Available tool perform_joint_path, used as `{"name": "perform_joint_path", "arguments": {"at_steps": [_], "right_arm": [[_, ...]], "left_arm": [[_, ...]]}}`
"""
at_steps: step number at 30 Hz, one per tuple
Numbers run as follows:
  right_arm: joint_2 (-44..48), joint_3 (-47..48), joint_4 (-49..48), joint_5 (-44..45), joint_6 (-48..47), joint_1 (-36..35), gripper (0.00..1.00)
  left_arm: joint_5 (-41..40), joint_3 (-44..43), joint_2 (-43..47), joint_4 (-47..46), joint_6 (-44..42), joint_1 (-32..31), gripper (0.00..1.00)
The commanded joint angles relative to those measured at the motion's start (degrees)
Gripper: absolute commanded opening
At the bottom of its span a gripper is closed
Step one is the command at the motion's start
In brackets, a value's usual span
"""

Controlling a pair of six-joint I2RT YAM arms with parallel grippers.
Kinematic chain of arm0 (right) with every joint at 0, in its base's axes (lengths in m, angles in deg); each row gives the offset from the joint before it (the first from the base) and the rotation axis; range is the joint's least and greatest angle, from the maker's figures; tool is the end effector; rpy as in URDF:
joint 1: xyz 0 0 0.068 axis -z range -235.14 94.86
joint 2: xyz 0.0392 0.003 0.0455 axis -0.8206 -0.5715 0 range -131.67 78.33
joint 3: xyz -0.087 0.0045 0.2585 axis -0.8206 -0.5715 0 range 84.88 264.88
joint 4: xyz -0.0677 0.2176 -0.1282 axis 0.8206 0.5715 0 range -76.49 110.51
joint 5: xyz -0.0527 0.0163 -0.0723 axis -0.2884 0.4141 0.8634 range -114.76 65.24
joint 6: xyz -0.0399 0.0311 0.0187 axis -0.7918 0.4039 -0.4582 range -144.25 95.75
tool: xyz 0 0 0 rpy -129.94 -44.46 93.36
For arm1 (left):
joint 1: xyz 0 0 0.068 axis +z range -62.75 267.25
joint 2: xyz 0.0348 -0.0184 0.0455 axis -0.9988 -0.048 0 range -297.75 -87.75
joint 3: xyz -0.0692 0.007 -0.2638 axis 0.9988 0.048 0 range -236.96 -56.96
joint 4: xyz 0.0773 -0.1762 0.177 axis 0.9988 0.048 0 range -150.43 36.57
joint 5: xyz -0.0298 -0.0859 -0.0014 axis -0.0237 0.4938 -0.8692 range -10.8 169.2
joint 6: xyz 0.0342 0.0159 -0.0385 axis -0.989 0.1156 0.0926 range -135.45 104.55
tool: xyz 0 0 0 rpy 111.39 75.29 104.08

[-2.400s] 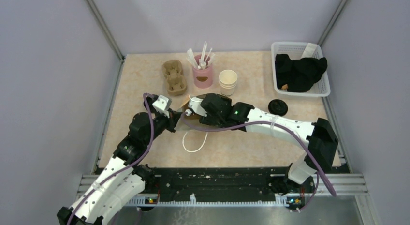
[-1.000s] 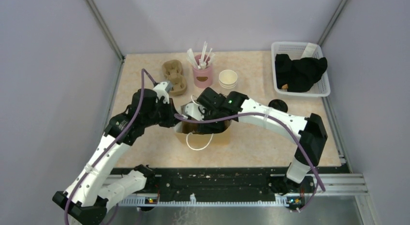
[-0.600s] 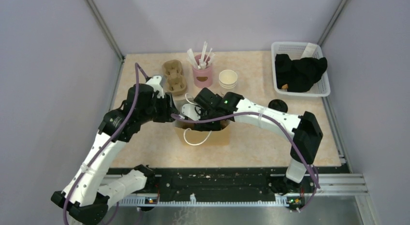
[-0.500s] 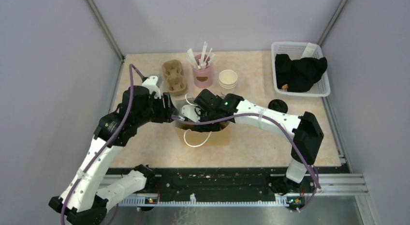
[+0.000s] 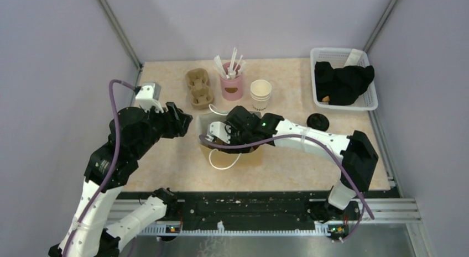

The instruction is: Pack the takeout coffee

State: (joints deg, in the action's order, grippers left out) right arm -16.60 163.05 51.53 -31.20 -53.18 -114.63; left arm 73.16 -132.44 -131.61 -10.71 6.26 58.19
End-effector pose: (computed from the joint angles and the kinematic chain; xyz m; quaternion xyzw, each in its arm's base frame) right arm 0.1782 0.3100 0.2739 -0.6757 0.6703 0.1312 0.2773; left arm 0.0986 -0.0506 0.4420 0.0209 0.8087 -0.2129 0.5480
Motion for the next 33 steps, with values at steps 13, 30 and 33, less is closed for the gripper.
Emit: {"name": "perform_joint_path", "arguments": {"at_steps": [13,30,33], "right_arm": [[-2.5,15.5,17.2,7.9,5.4,-0.7,0.79],[-0.5,35.3,25.6,17.3,18.6,-2.5,0.95],[-0.7,42.5,30.0,22.3,27.1,-2.5,0.95]], "left_arm": [[0.8,-2.4,-2.8,2.9,1.8,-0.3,0.66],[5.5,-2.7,-7.4,6.4,5.9,-0.2,0.71],[8.7,-3.3,-10.5,6.8,5.9,-0.2,0.75]]}}
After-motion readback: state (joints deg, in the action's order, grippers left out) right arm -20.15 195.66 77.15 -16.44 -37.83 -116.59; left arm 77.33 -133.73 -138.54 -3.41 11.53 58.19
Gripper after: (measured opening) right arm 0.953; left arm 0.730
